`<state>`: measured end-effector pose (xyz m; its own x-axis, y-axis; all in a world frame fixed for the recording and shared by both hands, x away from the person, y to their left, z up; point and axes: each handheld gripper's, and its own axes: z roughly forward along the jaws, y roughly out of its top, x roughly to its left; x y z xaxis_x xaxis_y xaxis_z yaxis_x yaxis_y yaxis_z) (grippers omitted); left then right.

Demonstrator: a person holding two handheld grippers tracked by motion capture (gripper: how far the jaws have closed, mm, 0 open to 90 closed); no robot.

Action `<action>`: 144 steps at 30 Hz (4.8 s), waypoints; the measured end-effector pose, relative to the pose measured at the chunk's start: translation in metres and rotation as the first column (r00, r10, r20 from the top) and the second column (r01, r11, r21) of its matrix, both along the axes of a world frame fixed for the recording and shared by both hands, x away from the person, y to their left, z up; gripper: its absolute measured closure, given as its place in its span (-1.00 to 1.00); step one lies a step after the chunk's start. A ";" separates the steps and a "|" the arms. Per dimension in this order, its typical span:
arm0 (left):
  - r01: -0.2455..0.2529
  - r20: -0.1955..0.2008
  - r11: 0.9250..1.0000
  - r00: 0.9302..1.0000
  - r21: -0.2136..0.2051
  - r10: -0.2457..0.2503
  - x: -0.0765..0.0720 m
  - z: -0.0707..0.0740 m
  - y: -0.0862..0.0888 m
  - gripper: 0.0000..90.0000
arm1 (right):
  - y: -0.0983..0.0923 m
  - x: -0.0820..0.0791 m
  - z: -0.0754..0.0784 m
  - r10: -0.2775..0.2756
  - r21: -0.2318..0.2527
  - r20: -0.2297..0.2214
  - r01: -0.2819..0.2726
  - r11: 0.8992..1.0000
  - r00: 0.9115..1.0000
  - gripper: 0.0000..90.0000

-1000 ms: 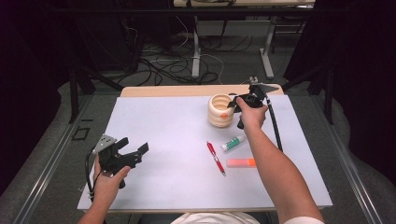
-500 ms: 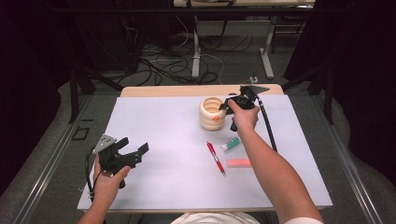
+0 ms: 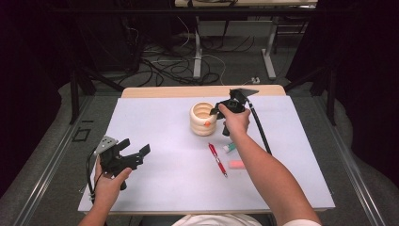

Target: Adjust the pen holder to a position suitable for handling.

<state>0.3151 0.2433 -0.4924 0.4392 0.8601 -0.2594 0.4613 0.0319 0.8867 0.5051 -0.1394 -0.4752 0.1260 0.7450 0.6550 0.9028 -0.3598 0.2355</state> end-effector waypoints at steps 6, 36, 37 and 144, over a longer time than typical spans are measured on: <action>0.002 0.001 1.000 1.000 0.001 -0.002 0.000 0.000 0.000 -0.82 | 0.012 0.000 -0.001 0.018 -0.004 0.000 -0.018 1.000 1.000 0.44; 0.002 0.003 1.000 1.000 -0.004 -0.002 0.000 0.000 0.000 -0.82 | 0.040 -0.002 -0.011 0.121 0.016 -0.081 -0.120 0.993 0.989 0.44; 0.003 0.003 1.000 1.000 -0.004 -0.003 0.000 0.000 0.000 -0.82 | 0.040 -0.002 -0.012 0.125 0.013 -0.072 -0.124 0.992 0.990 0.44; 0.044 -0.007 0.996 0.999 0.078 -0.043 0.006 -0.010 -0.002 -0.65 | -0.045 -0.127 -0.010 0.592 -0.529 0.445 -0.336 0.779 0.672 -0.35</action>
